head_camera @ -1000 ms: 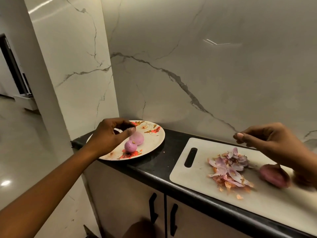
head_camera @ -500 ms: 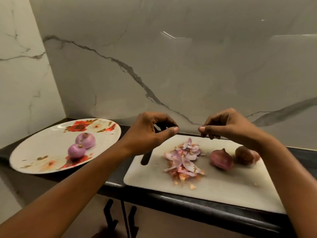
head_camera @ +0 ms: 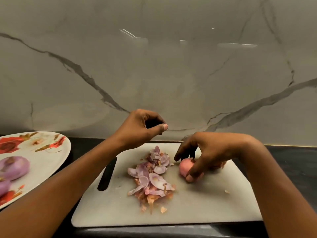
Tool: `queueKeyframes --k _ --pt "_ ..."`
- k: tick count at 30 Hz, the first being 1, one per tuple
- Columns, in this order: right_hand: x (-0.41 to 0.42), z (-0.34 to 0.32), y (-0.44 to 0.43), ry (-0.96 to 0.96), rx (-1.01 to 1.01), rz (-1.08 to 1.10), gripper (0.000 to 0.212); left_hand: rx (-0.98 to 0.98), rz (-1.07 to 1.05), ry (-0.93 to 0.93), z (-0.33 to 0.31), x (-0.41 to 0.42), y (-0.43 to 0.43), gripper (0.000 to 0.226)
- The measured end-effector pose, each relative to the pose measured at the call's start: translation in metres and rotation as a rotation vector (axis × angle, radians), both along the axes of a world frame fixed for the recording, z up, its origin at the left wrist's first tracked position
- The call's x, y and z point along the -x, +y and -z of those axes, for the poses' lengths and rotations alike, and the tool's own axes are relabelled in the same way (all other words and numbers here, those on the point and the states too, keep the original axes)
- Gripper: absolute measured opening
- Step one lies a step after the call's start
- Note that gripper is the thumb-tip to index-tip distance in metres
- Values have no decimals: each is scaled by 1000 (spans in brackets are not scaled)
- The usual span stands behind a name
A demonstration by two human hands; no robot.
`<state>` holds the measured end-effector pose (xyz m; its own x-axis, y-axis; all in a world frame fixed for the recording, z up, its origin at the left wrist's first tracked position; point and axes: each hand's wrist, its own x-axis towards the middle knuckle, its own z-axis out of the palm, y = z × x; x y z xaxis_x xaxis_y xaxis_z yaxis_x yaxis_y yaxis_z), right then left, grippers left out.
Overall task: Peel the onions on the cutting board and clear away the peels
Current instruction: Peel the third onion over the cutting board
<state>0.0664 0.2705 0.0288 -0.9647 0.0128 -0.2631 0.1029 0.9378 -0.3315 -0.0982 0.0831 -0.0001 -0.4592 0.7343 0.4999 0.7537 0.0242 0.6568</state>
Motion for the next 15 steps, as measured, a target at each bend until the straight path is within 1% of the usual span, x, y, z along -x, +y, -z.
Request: queueKeyframes --k 3,5,9,11,13,15 --pt "-1 -3 -3 23 28 -12 45 -34 22 -81 6 6 -4 11" --pt "-2 -6 -2 103 106 -32 38 -52 48 -96 8 7 -7 10" --pt "2 -8 4 332 442 32 40 -106 106 -84 8 -1 -9 10" --pt "8 -6 4 429 596 95 35 -155 136 -106 9 -5 -9 13" --pt "17 -5 2 473 695 143 30 -183 158 -115 9 -7 -10 19" --pt "25 -7 1 484 728 161 30 -161 168 -63 8 -8 -12 34"
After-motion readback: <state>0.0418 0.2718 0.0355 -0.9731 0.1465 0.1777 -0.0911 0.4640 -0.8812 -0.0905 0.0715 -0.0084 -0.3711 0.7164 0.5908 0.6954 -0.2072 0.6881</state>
